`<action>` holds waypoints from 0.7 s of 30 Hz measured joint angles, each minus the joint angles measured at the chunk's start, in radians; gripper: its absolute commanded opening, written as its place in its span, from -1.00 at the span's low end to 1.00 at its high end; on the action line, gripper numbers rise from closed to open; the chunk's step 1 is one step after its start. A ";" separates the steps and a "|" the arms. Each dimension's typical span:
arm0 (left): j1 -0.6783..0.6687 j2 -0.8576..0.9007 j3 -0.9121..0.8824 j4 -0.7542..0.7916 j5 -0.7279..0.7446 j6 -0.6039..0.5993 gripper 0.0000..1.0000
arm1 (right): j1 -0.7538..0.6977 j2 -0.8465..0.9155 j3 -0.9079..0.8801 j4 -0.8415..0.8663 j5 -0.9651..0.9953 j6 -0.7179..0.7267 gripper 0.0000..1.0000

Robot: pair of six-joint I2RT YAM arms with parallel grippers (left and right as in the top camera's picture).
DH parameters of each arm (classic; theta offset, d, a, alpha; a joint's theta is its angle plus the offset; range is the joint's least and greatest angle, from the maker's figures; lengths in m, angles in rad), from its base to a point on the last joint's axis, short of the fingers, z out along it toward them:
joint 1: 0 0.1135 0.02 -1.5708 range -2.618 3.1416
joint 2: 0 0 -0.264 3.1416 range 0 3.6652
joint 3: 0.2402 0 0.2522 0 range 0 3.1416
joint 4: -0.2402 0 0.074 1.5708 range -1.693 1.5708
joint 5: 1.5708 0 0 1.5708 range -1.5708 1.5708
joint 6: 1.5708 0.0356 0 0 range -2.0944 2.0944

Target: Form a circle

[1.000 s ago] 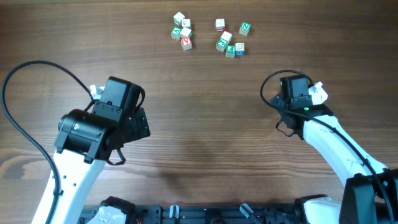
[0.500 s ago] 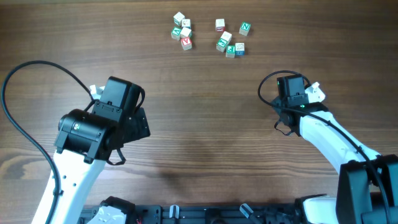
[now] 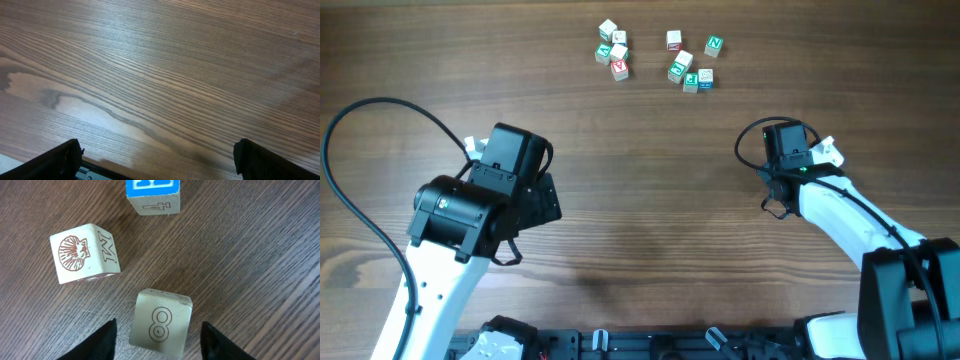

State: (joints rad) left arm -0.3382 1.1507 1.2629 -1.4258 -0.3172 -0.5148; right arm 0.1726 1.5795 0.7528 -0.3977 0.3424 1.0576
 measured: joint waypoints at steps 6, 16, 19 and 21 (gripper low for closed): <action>0.000 0.000 0.000 0.000 0.000 0.000 1.00 | 0.000 0.006 0.000 0.003 0.003 0.012 -0.18; 0.000 0.000 0.000 0.000 0.000 0.000 1.00 | 0.000 0.006 0.000 -0.006 0.007 0.012 -0.29; 0.000 0.000 0.000 0.000 0.000 0.000 1.00 | -0.016 0.006 0.000 -0.014 0.008 0.020 -0.32; 0.000 0.000 0.000 0.000 0.000 0.000 1.00 | -0.035 0.006 0.001 -0.028 0.011 0.041 -0.33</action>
State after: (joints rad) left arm -0.3382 1.1507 1.2629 -1.4254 -0.3172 -0.5148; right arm 0.1379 1.5860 0.7536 -0.4259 0.3534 1.0985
